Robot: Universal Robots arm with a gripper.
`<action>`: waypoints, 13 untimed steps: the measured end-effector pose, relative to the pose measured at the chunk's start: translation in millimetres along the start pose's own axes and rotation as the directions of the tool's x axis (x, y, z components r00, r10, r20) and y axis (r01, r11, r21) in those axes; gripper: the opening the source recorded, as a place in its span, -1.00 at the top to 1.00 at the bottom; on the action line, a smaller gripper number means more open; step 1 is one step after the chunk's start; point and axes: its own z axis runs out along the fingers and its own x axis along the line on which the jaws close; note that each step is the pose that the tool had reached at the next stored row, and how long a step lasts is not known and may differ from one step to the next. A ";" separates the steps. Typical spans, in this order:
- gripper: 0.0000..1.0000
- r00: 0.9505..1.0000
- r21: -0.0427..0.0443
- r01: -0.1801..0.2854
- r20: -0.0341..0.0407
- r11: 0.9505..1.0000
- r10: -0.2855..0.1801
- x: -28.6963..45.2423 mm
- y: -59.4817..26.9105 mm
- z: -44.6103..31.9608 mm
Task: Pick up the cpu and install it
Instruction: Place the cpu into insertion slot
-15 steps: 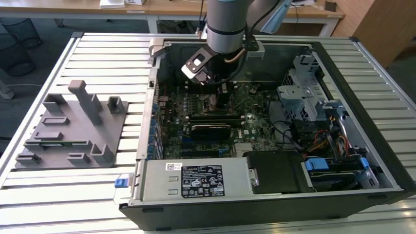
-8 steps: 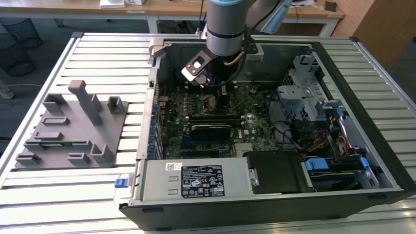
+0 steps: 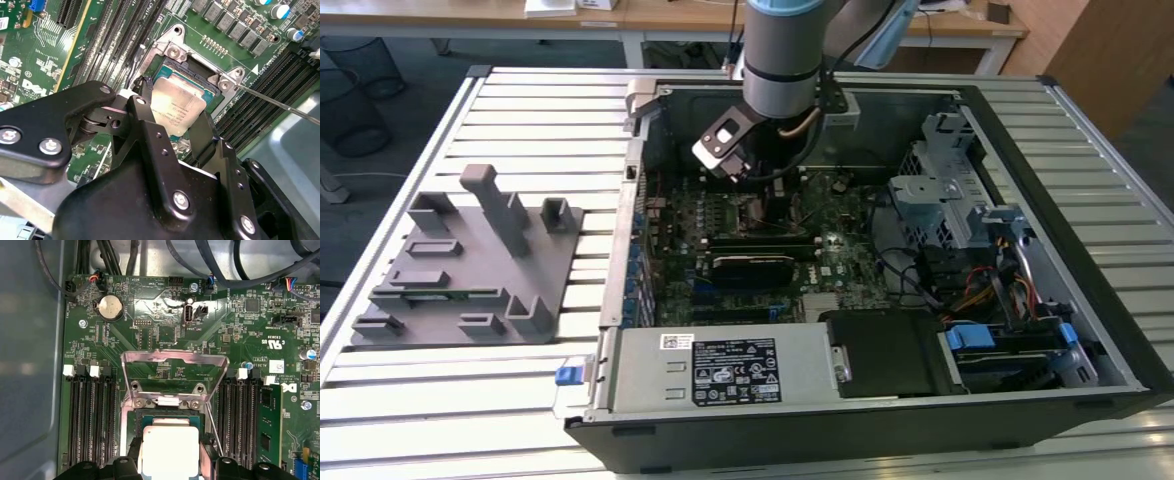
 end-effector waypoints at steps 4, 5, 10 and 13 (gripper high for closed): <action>-0.07 1.000 0.000 -0.001 0.000 1.000 0.001 0.9 -0.2 1.8; -0.07 1.000 0.000 -0.002 0.000 1.000 0.002 1.1 -0.3 2.2; -0.07 1.000 0.000 -0.003 0.000 1.000 0.003 1.8 -0.5 4.5; -0.07 1.000 0.001 -0.003 0.000 1.000 0.003 2.0 -0.5 6.0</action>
